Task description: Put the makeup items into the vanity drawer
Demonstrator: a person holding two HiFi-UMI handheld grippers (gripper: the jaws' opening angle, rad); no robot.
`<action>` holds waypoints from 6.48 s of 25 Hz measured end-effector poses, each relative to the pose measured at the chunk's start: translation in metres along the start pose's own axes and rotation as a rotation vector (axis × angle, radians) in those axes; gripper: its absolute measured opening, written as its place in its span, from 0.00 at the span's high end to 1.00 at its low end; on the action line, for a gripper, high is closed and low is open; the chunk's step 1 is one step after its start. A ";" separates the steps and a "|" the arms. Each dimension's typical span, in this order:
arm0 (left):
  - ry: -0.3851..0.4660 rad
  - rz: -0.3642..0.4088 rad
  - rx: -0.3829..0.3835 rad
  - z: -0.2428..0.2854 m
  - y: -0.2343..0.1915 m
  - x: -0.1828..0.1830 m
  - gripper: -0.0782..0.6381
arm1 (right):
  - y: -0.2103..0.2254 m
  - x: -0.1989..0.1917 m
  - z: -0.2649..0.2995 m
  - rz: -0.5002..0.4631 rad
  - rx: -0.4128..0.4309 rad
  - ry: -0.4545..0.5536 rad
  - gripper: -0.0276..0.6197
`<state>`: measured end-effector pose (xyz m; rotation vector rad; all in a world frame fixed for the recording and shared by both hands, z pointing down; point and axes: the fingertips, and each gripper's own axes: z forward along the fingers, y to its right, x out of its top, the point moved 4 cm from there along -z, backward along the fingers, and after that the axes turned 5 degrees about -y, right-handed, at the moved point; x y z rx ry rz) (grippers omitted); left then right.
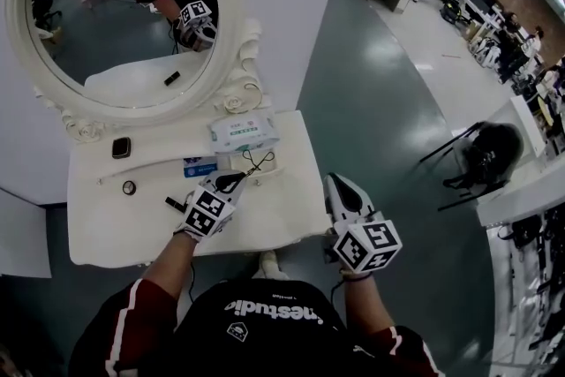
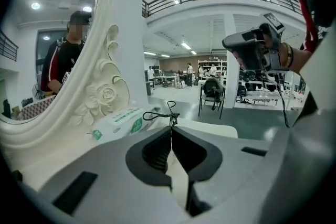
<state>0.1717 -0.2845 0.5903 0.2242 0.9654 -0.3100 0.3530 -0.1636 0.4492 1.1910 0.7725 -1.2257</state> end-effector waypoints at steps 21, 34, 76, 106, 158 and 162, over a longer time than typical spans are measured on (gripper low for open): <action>-0.172 -0.148 -0.047 0.057 -0.006 -0.037 0.88 | 0.027 -0.006 0.019 0.009 0.018 -0.039 0.95; -0.200 -0.162 0.031 0.070 -0.026 -0.034 0.88 | 0.033 -0.003 0.020 0.003 0.022 -0.028 0.95; 0.075 -0.300 0.255 -0.146 -0.074 -0.063 0.82 | -0.126 0.006 0.063 -0.127 0.188 -0.038 0.95; 0.441 -0.254 0.294 -0.361 -0.063 -0.012 0.83 | -0.248 0.001 0.031 -0.147 0.134 0.072 0.95; 0.457 -0.285 0.596 -0.432 -0.068 -0.040 0.88 | -0.298 0.004 0.017 -0.272 0.109 0.114 0.96; 0.458 -0.278 0.598 -0.432 -0.066 -0.040 0.88 | -0.298 0.004 0.016 -0.280 0.102 0.116 0.96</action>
